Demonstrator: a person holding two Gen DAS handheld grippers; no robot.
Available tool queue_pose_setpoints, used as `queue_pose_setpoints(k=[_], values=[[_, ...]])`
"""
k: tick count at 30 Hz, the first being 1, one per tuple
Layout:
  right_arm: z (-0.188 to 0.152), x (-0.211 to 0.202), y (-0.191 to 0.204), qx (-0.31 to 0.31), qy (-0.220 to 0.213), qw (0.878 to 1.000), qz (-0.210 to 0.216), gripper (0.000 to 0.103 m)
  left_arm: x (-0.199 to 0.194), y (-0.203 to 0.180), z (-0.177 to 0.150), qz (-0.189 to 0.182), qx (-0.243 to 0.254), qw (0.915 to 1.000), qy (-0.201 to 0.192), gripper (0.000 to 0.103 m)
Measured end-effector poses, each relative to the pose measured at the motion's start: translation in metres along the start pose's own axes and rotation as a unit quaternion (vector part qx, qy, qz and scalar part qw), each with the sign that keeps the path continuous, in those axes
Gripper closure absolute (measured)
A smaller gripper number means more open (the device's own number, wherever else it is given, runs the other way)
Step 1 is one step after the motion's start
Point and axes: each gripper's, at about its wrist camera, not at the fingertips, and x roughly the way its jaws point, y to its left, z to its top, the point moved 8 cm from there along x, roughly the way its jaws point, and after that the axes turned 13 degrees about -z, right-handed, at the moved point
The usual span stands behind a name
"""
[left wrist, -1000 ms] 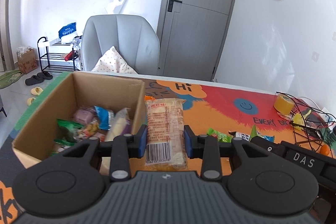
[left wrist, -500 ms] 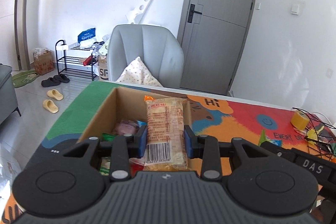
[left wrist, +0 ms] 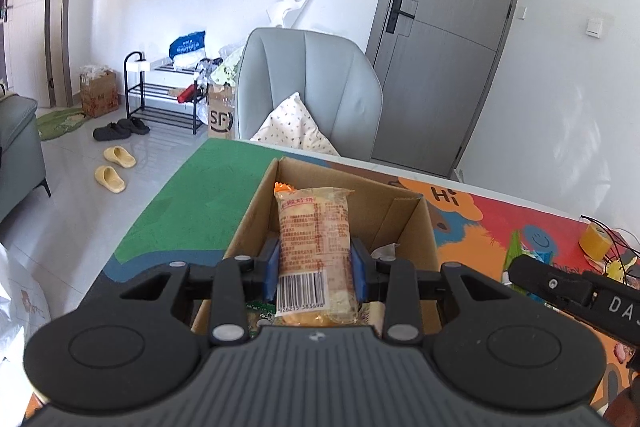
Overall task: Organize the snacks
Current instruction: 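Carry the bread roll over the box with left tool while right tool carries candy, then open left tool to drop bread roll while right tool drops candy into box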
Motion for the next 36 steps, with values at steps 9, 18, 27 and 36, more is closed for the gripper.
queue_pose_setpoints(k=[9, 18, 27, 36], values=[[-0.007, 0.016, 0.034, -0.027, 0.019, 0.999, 0.005, 0.068, -0.005, 0.029, -0.001, -0.002, -0.034, 0.9994, 0.001, 0.065], [-0.021, 0.029, 0.065, -0.044, 0.044, 0.998, 0.006, 0.066, -0.015, 0.05, -0.002, -0.011, -0.045, 0.9989, 0.0, 0.06], [-0.023, 0.025, 0.051, -0.024, 0.055, 0.998, -0.006, 0.055, -0.016, 0.053, -0.006, -0.003, -0.049, 0.9988, -0.001, 0.02], [-0.018, 0.007, 0.018, 0.001, 0.038, 0.999, -0.029, 0.04, -0.018, 0.032, -0.011, 0.0, -0.037, 0.9993, -0.006, 0.009]])
